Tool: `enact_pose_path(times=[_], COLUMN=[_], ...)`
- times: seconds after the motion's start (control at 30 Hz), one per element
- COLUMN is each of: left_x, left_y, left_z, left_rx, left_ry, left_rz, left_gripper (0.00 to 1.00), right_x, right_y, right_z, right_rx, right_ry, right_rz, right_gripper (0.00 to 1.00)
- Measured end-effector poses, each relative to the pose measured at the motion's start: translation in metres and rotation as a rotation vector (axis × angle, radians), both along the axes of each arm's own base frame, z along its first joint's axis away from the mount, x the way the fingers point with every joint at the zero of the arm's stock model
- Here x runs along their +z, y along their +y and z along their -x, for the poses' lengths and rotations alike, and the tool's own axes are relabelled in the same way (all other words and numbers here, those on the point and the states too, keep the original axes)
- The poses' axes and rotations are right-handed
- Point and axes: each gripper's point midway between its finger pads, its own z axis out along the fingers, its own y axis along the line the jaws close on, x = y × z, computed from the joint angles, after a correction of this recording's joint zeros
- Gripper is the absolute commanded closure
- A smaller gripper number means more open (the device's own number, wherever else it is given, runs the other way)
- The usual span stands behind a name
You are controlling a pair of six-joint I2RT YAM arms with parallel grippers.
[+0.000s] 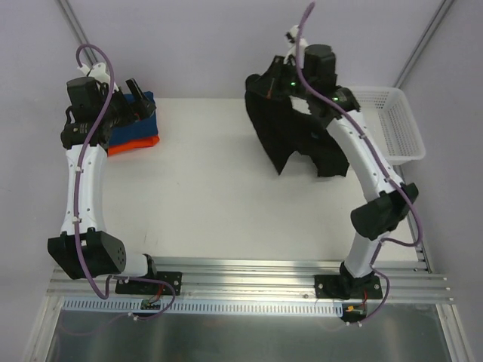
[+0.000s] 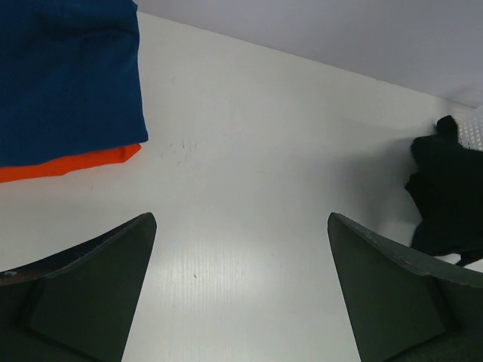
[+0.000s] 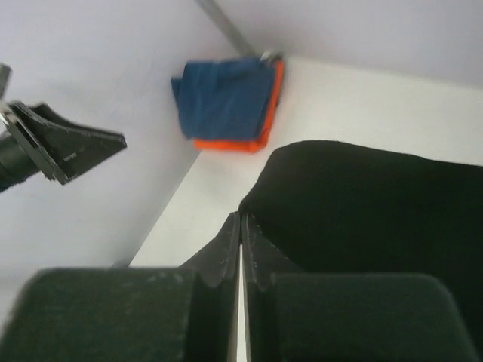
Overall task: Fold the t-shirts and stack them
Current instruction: Move the tshirt to the center of the board
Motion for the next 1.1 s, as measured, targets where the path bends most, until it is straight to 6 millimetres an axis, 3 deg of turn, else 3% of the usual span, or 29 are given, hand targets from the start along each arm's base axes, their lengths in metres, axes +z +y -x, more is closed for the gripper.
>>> enact_pose_path(times=[0.03, 0.07, 0.1, 0.13, 0.2, 0.27, 0.3, 0.33, 0.43, 0.53, 0.63, 0.8, 0.9, 1.0, 1.07, 1.1], left_x=[0.001, 0.002, 0.003, 0.006, 0.010, 0.016, 0.019, 0.020, 0.025, 0.022, 0.011, -0.028, -0.054, -0.064, -0.064, -0.063], left_y=[0.000, 0.000, 0.001, 0.002, 0.004, 0.006, 0.006, 0.006, 0.008, 0.007, 0.000, -0.015, -0.024, -0.031, -0.035, -0.037], left_z=[0.000, 0.001, 0.001, 0.003, 0.005, 0.008, 0.010, 0.011, 0.013, 0.012, 0.011, 0.008, 0.008, 0.008, 0.008, 0.009], left_rx=[0.000, 0.000, 0.003, 0.006, 0.013, 0.018, 0.019, 0.020, 0.024, 0.019, -0.034, -0.122, -0.164, -0.198, -0.220, -0.231], left_ry=[-0.002, -0.006, -0.009, -0.015, -0.028, -0.043, -0.052, -0.057, -0.070, -0.068, -0.044, 0.051, 0.129, 0.163, 0.165, 0.165], left_rz=[0.000, -0.001, -0.002, -0.003, -0.005, -0.008, -0.010, -0.011, -0.013, -0.011, 0.009, 0.083, 0.143, 0.184, 0.197, 0.203], left_gripper=[0.01, 0.01, 0.01, 0.01, 0.01, 0.01, 0.01, 0.01, 0.01, 0.01, 0.01, 0.01, 0.01, 0.01, 0.01, 0.01], right_x=[-0.013, -0.032, -0.049, -0.068, -0.108, -0.149, -0.163, -0.177, -0.200, -0.192, -0.172, -0.181, -0.194, -0.209, -0.226, -0.234], right_y=[0.015, 0.035, 0.052, 0.068, 0.096, 0.118, 0.124, 0.131, 0.133, 0.113, 0.067, -0.063, -0.125, -0.157, -0.166, -0.168], right_z=[0.001, 0.003, 0.004, 0.006, 0.009, 0.009, 0.008, 0.007, -0.001, -0.019, -0.063, -0.141, -0.168, -0.192, -0.205, -0.208], right_rx=[0.029, 0.070, 0.103, 0.137, 0.189, 0.220, 0.227, 0.232, 0.230, 0.190, 0.093, -0.191, -0.337, -0.414, -0.442, -0.450], right_ry=[0.033, 0.081, 0.118, 0.157, 0.239, 0.321, 0.346, 0.380, 0.402, 0.387, 0.320, 0.284, 0.272, 0.244, 0.232, 0.235], right_rz=[0.004, 0.010, 0.017, 0.028, 0.053, 0.079, 0.089, 0.096, 0.122, 0.124, 0.101, 0.139, 0.195, 0.259, 0.300, 0.317], right_gripper=[0.75, 0.69, 0.71, 0.87, 0.92, 0.74, 0.52, 0.47, 0.44, 0.45, 0.49, 0.47, 0.41, 0.39, 0.44, 0.52])
